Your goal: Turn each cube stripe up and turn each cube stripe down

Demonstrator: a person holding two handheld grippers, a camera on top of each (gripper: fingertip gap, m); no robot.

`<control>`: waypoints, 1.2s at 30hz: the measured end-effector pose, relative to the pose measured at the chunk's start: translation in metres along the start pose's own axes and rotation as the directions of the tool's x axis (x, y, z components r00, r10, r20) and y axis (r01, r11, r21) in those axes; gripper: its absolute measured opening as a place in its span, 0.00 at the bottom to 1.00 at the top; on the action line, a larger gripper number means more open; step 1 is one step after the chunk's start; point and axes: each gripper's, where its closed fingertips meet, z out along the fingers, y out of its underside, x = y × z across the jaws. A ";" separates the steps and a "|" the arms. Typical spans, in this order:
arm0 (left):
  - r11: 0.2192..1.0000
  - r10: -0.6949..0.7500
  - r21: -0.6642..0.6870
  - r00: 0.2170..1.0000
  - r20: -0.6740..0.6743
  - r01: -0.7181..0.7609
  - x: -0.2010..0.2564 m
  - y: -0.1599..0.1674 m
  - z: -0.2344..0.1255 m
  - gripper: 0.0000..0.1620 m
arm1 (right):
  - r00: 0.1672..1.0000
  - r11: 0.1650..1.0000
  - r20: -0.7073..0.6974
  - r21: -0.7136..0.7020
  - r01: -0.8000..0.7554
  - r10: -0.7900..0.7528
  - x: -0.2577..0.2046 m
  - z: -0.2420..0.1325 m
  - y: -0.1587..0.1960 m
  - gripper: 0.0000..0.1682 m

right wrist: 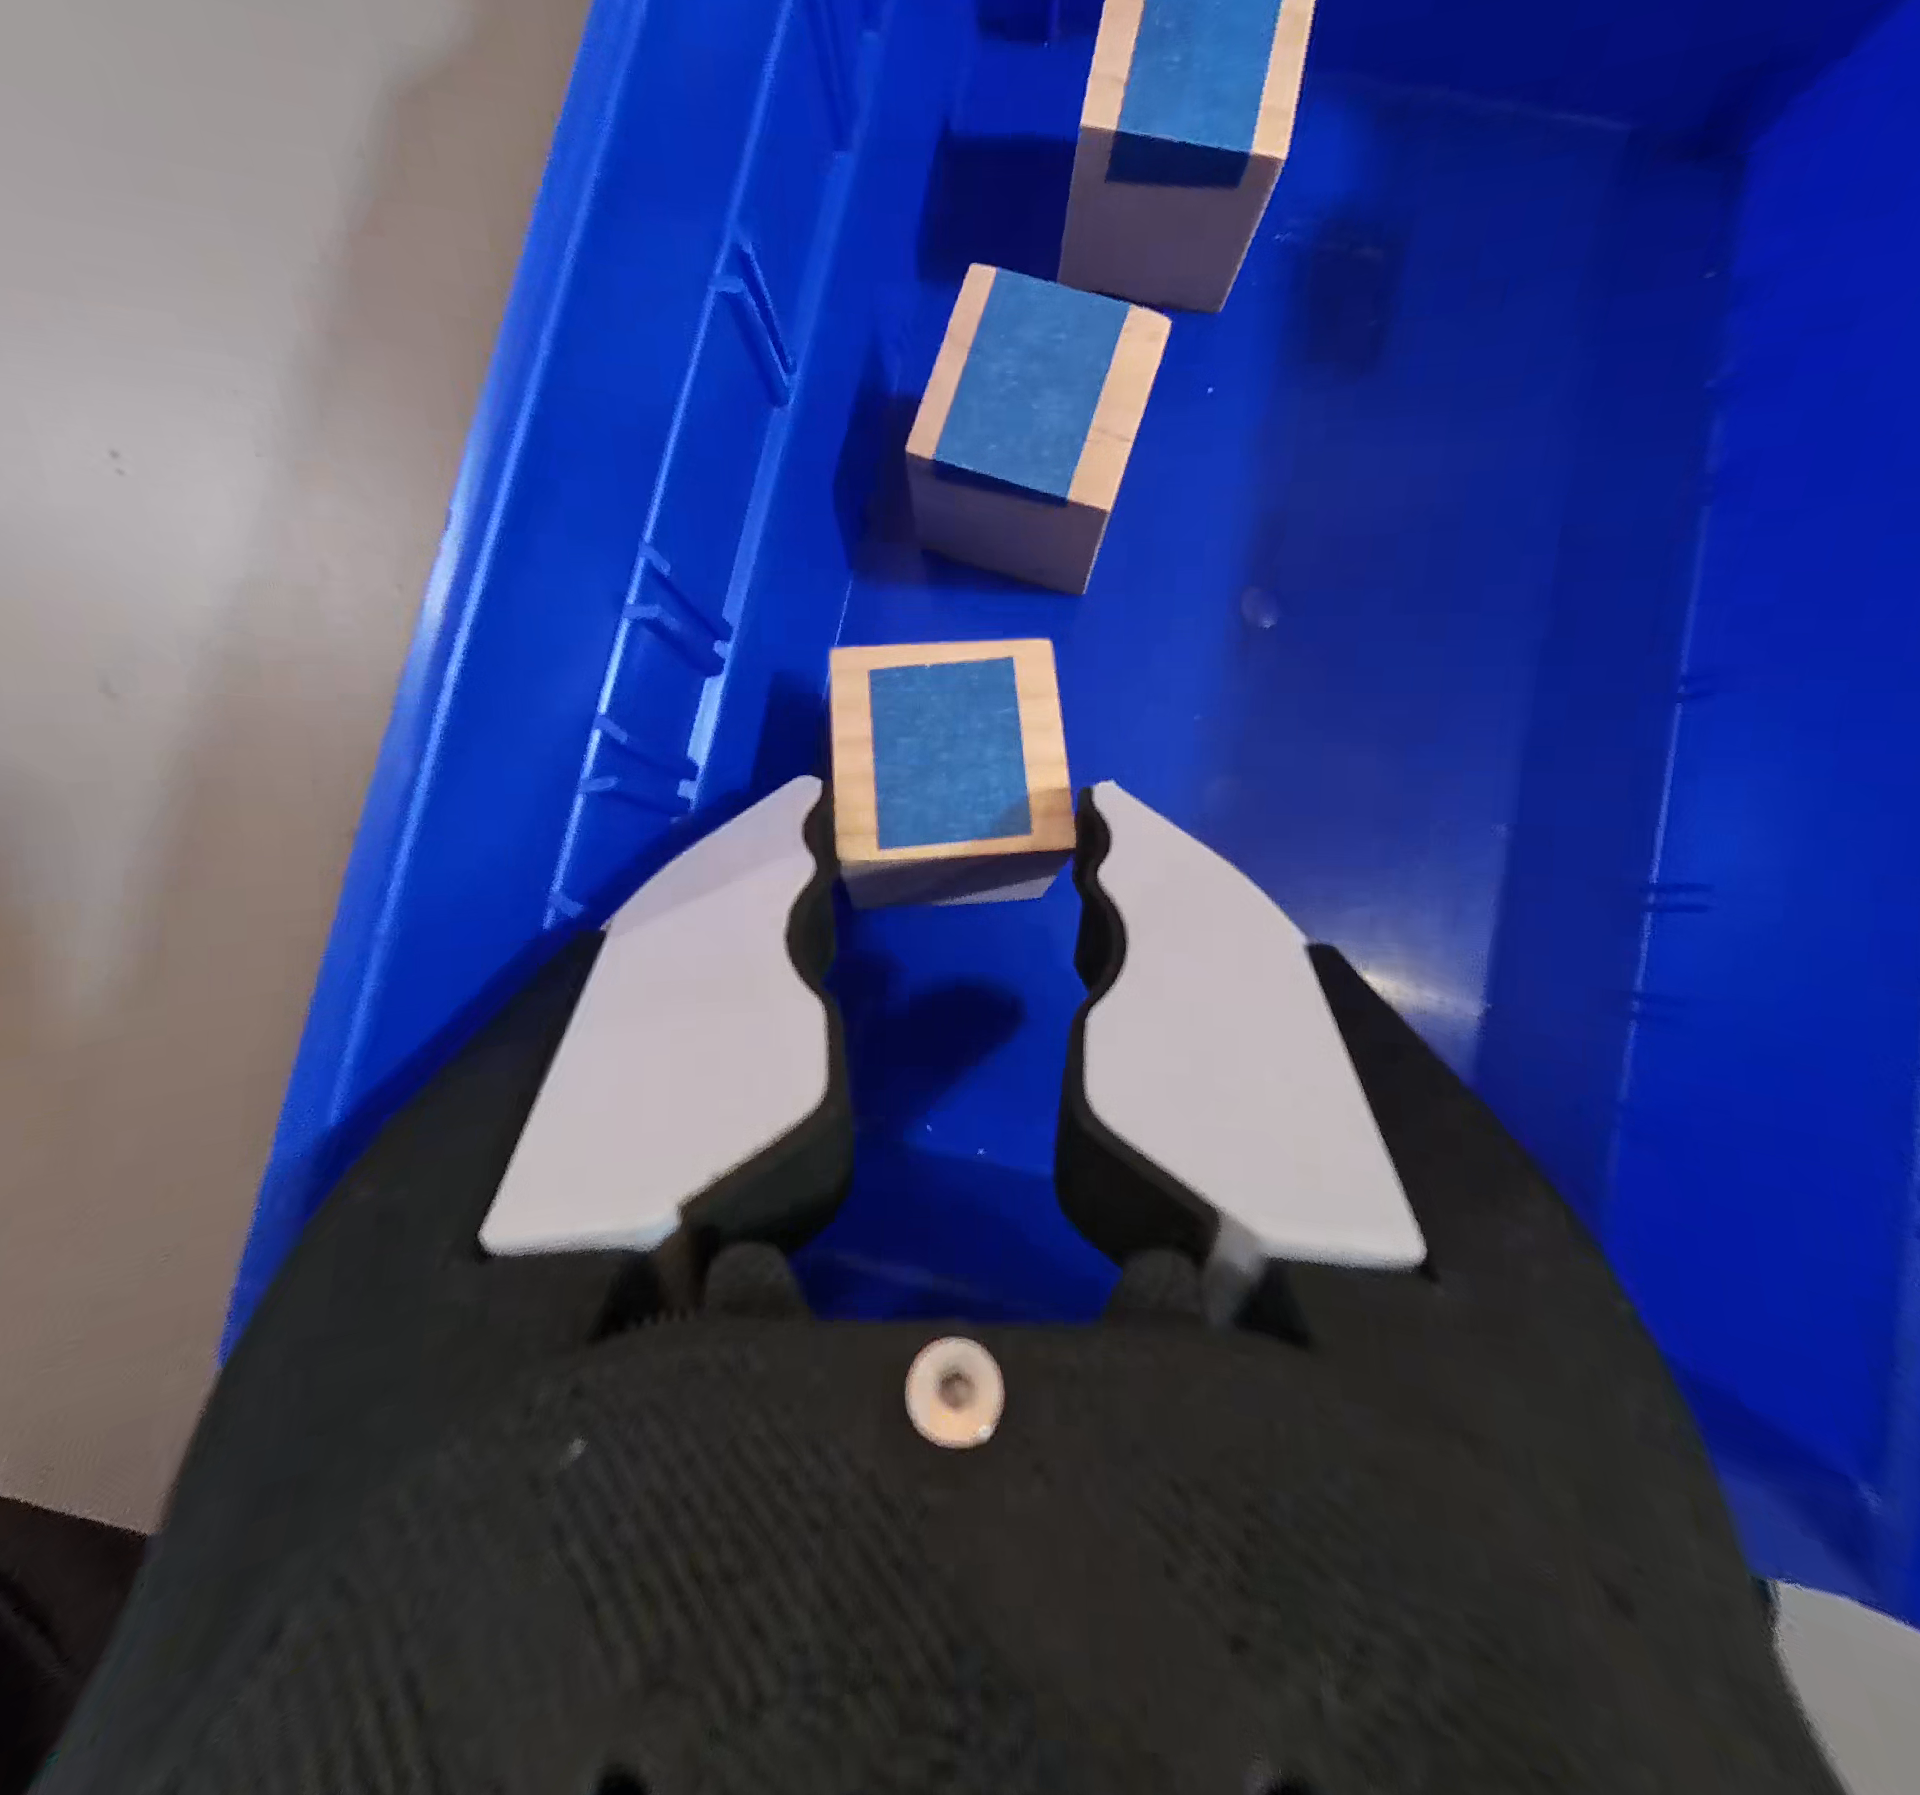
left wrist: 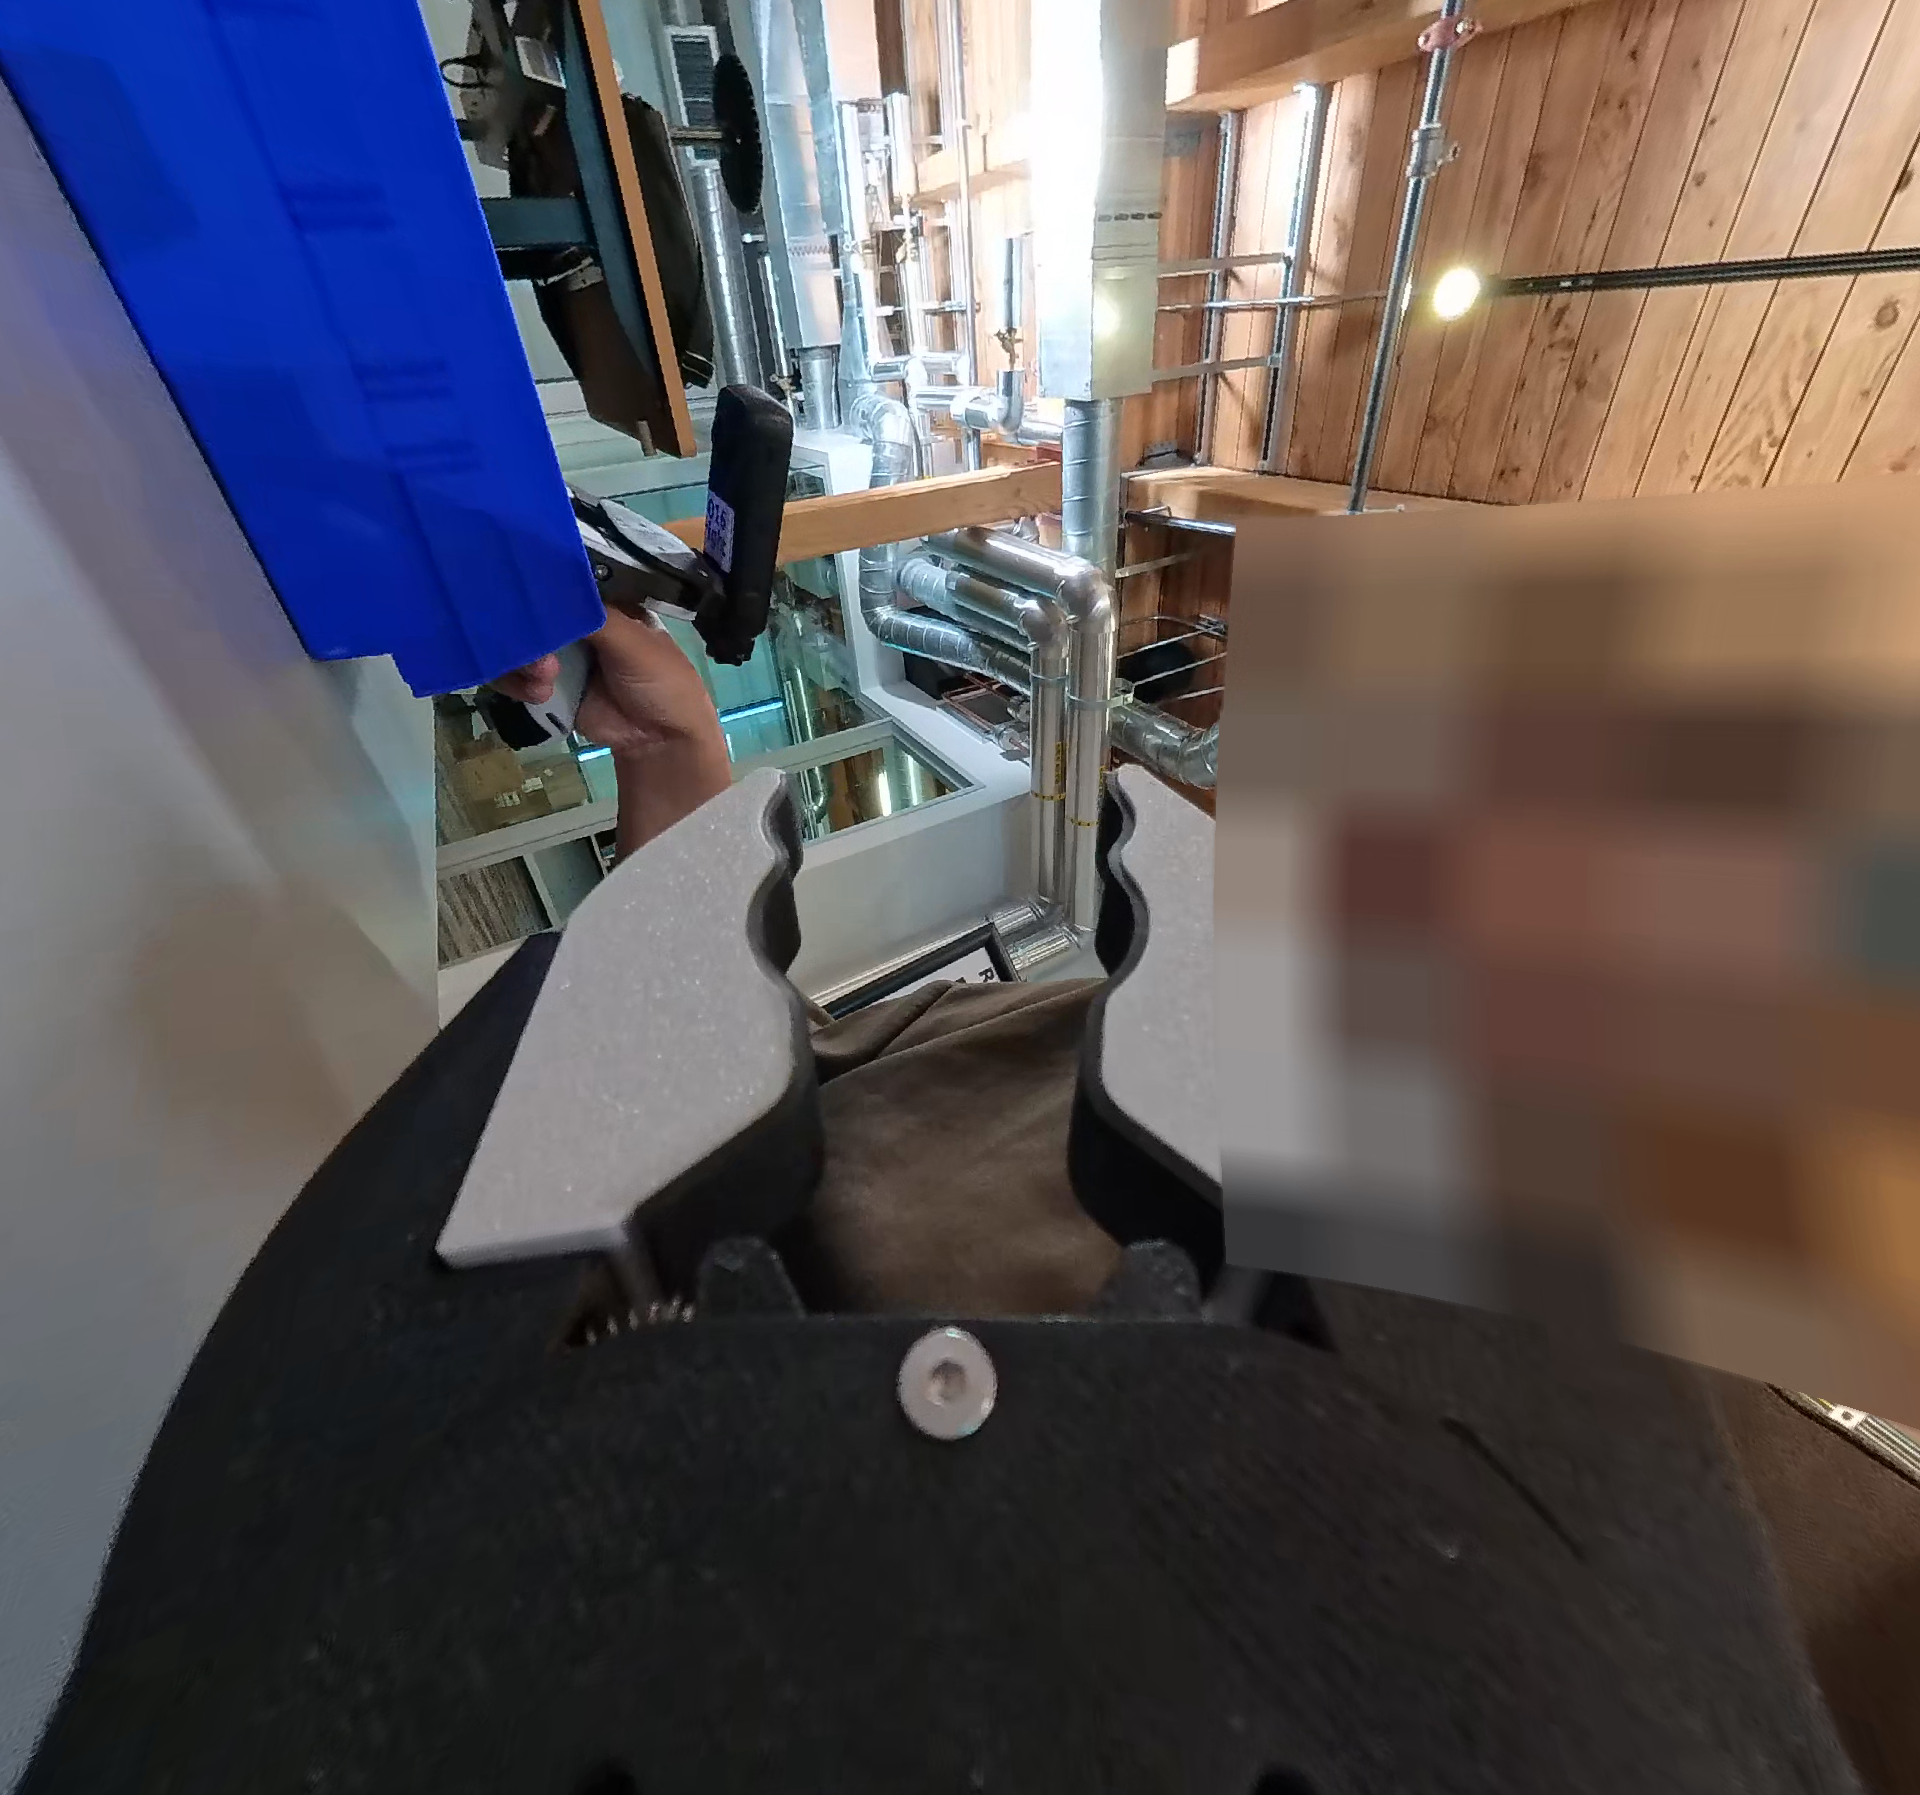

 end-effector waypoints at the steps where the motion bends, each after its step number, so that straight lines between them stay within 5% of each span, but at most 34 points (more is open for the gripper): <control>1: 1.000 0.003 0.000 1.000 -0.001 -0.003 0.001 0.000 0.000 0.34 | 1.000 1.000 -0.002 -0.001 0.000 0.000 0.001 -0.001 0.000 0.28; 8: 1.000 0.012 0.002 1.000 -0.005 -0.012 0.005 -0.002 -0.002 0.34 | 1.000 0.998 -0.021 0.064 -0.010 0.012 0.012 -0.024 -0.016 0.33; 12: 0.999 0.051 0.000 0.999 0.019 -0.051 0.007 -0.004 -0.003 0.33 | 1.000 0.955 -0.030 0.298 0.000 0.009 0.006 -0.064 -0.061 0.33; 16: 0.986 0.167 -0.025 0.986 0.018 -0.166 0.033 -0.009 -0.002 0.28 | 0.990 0.834 0.044 0.544 0.091 -0.137 -0.064 -0.103 -0.106 0.34; 19: 0.931 0.366 -0.045 0.920 0.142 -0.363 0.049 -0.022 -0.009 0.29 | 0.944 0.763 0.226 0.645 0.039 -0.240 -0.148 -0.109 -0.115 0.33; 23: 0.749 0.636 -0.124 0.654 0.410 -0.651 0.072 -0.052 -0.037 0.29 | 0.759 0.815 0.578 0.568 -0.112 -0.299 -0.279 -0.079 -0.071 0.33; 27: 0.548 0.683 -0.168 0.322 0.656 -0.820 0.123 -0.095 -0.093 0.36 | 0.646 0.852 0.604 0.503 0.144 -0.466 -0.352 -0.049 -0.009 0.32; 30: 0.415 0.519 -0.194 0.056 0.853 -0.889 0.182 -0.135 -0.171 0.38 | 0.627 0.817 0.568 0.539 0.207 -0.533 -0.365 -0.045 -0.002 0.29; 33: 0.319 0.222 -0.272 -0.207 0.953 -0.908 0.233 -0.166 -0.272 0.37 | 0.617 0.865 0.639 0.481 0.144 -0.459 -0.366 -0.042 0.001 0.29; 36: 0.430 -0.040 -0.349 -0.404 0.914 -0.833 0.229 -0.187 -0.374 0.39 | 0.605 0.914 0.717 0.403 0.045 -0.346 -0.363 -0.039 -0.003 0.29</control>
